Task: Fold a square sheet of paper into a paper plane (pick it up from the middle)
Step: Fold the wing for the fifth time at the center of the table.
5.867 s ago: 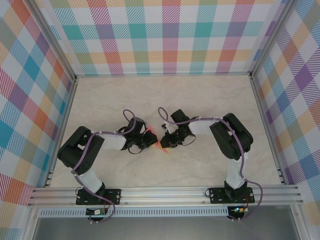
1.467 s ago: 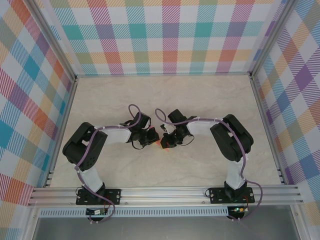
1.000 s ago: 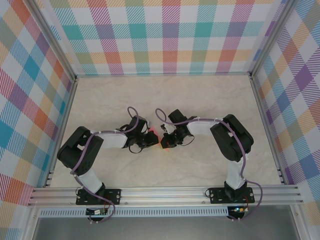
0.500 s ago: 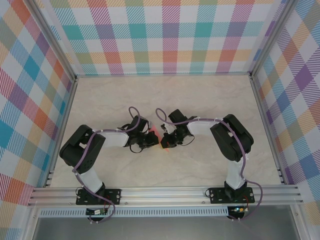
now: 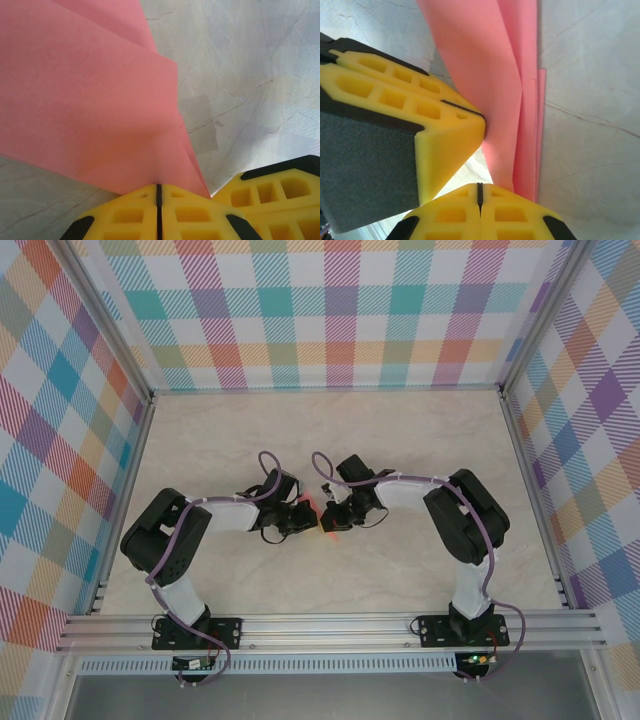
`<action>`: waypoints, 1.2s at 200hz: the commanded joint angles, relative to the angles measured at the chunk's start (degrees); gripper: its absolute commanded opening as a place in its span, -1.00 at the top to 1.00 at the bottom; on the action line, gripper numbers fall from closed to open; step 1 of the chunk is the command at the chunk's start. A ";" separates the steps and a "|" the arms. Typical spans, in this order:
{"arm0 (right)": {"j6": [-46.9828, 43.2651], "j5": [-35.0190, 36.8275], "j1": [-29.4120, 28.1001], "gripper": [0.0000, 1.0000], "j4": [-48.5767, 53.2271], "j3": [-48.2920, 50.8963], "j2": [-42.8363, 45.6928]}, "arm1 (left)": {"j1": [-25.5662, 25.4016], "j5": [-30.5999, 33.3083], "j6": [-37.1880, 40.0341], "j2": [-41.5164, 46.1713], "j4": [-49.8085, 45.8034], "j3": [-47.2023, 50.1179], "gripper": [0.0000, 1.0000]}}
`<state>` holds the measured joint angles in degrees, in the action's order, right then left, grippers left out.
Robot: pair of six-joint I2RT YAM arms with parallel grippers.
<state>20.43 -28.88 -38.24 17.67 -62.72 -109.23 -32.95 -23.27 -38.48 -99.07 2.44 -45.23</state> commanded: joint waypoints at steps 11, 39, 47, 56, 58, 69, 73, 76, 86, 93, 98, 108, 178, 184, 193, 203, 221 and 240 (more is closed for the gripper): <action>0.73 1.64 0.43 1.00 1.06 -0.33 -1.64 | -0.28 3.26 1.56 -1.31 -4.28 -0.79 0.84; 1.26 1.86 0.71 1.00 1.07 0.69 -2.46 | -0.26 1.43 1.47 0.67 -0.46 0.06 0.83; 1.37 1.91 0.67 1.00 1.19 0.99 -2.72 | -0.28 0.77 1.04 1.57 1.53 0.55 0.83; 1.36 2.27 0.71 1.00 1.29 1.32 -2.92 | -0.27 0.04 0.77 2.34 3.43 0.85 0.83; 1.37 2.37 0.75 1.00 1.33 1.40 -2.92 | -0.27 -0.12 0.77 2.49 3.80 0.87 0.83; 1.42 2.66 0.78 1.00 1.53 1.78 -3.01 | -0.27 -0.46 0.50 3.17 5.28 0.99 0.83; 1.46 2.66 0.81 1.00 1.41 1.96 -3.01 | -0.27 -0.35 0.49 3.26 5.72 0.95 0.83; 1.46 2.69 0.80 1.00 1.42 2.06 -3.02 | -0.27 -0.33 0.51 3.34 6.00 1.08 0.83; 1.53 2.82 0.82 1.00 1.47 2.29 -3.09 | -0.27 0.18 0.67 3.14 6.56 1.09 0.84; 1.55 2.86 0.79 1.00 1.55 2.34 -3.09 | -0.27 0.48 0.60 2.77 6.84 1.16 0.84; 1.48 2.95 0.80 1.00 1.54 2.34 -3.16 | -0.27 0.50 0.72 2.31 6.79 1.12 0.84; 1.63 3.00 0.88 1.00 1.54 2.42 -3.18 | -0.27 0.50 0.85 1.24 6.66 0.83 0.84; 1.84 3.49 1.15 1.00 2.66 2.60 -3.79 | -0.27 4.55 3.88 -3.03 1.88 -0.05 0.86; 1.70 3.72 1.23 1.00 3.01 2.65 -3.80 | -0.27 5.13 4.25 -3.43 1.23 -0.32 0.87; 1.53 3.92 1.24 1.00 3.64 2.77 -3.80 | -0.27 5.95 5.06 -3.72 0.28 -0.57 0.87; 1.22 4.45 1.32 1.00 4.41 2.99 -3.80 | -0.23 6.85 5.92 -3.85 -0.84 -0.96 0.87; 0.59 5.30 1.56 1.00 5.67 3.64 -3.80 | 0.23 8.64 7.81 -3.60 -2.96 -1.69 0.87; -0.08 6.46 1.93 1.00 6.79 4.42 -3.80 | 1.39 9.35 9.78 -3.18 -4.57 -2.40 0.87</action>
<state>21.80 -28.38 -37.21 16.69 -61.65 -110.30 -32.93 -20.67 -33.17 -100.66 4.19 -47.03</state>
